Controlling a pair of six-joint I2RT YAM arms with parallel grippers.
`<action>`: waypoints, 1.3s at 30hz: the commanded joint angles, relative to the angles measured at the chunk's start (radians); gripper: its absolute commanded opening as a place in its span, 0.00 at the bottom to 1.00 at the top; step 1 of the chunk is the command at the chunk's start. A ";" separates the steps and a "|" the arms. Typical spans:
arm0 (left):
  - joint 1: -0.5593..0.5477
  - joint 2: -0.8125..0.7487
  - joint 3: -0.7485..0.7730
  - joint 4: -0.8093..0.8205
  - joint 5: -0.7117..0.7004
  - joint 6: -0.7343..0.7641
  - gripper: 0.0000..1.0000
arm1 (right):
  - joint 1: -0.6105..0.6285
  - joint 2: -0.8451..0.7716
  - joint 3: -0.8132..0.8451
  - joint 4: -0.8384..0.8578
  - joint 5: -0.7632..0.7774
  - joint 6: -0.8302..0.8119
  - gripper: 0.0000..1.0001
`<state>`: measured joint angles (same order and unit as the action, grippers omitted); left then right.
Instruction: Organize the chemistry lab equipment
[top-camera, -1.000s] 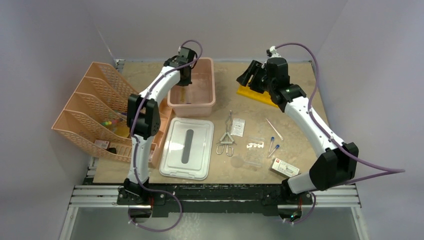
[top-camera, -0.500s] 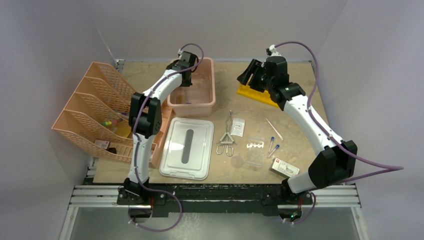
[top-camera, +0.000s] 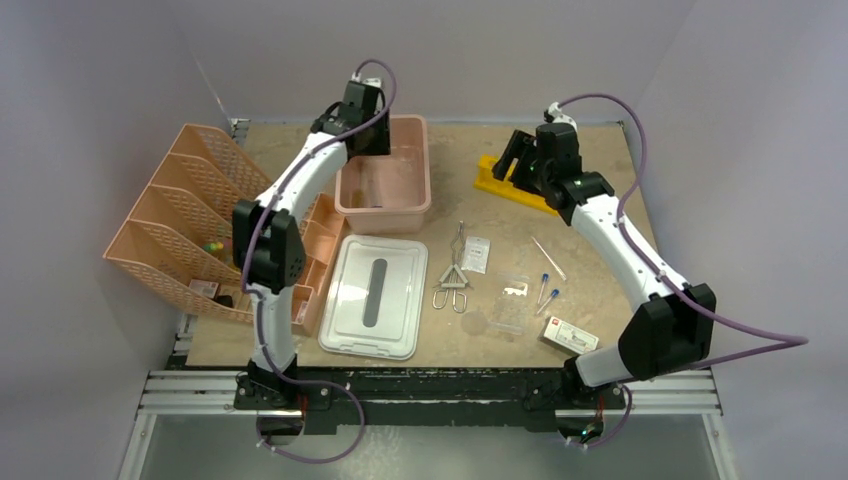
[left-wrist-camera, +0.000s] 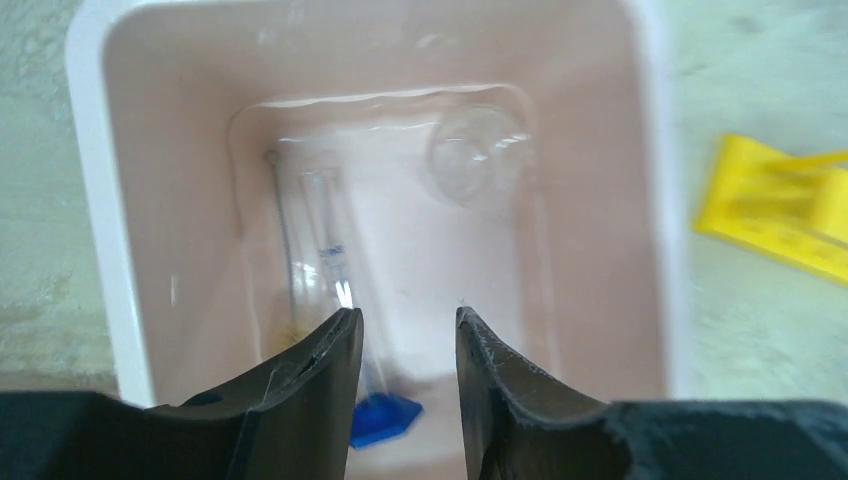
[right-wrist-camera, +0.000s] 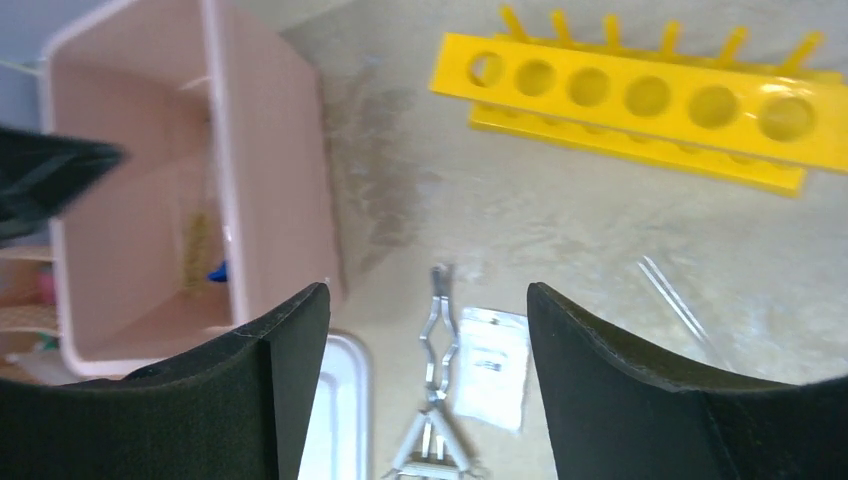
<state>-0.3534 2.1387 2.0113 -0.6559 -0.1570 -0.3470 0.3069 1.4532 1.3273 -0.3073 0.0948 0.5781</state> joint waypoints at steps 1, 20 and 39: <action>0.007 -0.219 -0.107 0.145 0.210 0.011 0.39 | -0.028 -0.050 -0.067 -0.055 0.088 -0.029 0.75; 0.007 -0.613 -0.504 0.387 0.169 -0.070 0.82 | -0.164 0.148 -0.163 -0.240 0.066 -0.374 0.85; 0.008 -0.639 -0.469 0.365 0.245 -0.086 0.86 | -0.159 0.429 -0.008 -0.253 0.008 -0.636 0.61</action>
<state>-0.3534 1.5299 1.4864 -0.3111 0.0605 -0.4274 0.1413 1.8709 1.2793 -0.5705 0.1616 0.0376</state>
